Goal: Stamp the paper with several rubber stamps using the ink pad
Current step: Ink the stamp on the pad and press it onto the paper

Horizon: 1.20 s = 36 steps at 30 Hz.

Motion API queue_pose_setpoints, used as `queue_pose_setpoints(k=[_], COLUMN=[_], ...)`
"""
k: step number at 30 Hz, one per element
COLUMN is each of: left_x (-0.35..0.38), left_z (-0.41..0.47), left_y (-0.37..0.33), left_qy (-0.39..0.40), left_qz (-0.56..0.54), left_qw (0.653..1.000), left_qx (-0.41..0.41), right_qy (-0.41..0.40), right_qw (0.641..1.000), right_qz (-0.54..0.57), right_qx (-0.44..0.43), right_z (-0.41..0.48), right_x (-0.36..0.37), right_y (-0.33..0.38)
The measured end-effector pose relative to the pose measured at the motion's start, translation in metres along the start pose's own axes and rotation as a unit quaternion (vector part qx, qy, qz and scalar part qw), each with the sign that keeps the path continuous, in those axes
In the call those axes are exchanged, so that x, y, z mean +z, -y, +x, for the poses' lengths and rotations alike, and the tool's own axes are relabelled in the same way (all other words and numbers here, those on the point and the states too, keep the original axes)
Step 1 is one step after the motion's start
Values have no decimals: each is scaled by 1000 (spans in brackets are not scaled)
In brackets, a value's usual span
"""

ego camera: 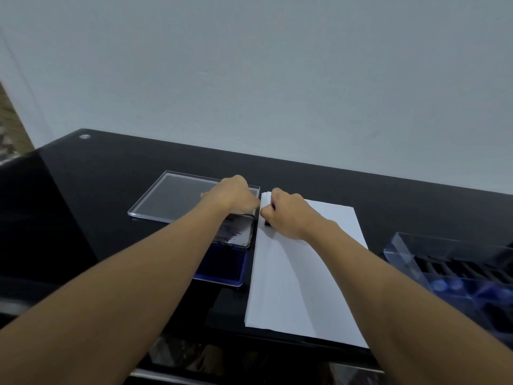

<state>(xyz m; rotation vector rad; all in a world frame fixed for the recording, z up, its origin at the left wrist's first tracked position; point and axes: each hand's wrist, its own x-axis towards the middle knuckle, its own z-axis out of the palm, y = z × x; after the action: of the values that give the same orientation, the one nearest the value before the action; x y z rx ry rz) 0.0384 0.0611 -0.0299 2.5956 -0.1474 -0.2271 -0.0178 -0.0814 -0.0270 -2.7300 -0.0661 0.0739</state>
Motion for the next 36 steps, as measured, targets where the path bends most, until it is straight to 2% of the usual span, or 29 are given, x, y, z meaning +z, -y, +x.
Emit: queue_pose_setpoints(k=[4, 10, 17, 23, 30, 36], left_x=[-9, -22, -27, -37, -47, -49], left_z=[-5, -15, -33, -50, -70, -82], left_y=[4, 8, 12, 17, 21, 28], left_qy=[-40, -56, -72, -98, -130, -158], left_qz=[-3, 16, 9, 3, -45, -88], left_qw=[999, 998, 997, 995, 990, 982], left_qx=[5, 37, 37, 38, 33, 61], right_qy=[3, 4, 10, -85, -123, -142], right_qw=[1000, 1000, 1000, 992, 987, 983], right_qz=[-1, -2, 8, 91, 104, 109], right_qx=[5, 15, 23, 17, -23, -35], right_z=[-2, -2, -5, -15, -30, -40], right_x=[-1, -2, -6, -36, -60, -65], right_y=[0, 1, 2, 1, 2, 5])
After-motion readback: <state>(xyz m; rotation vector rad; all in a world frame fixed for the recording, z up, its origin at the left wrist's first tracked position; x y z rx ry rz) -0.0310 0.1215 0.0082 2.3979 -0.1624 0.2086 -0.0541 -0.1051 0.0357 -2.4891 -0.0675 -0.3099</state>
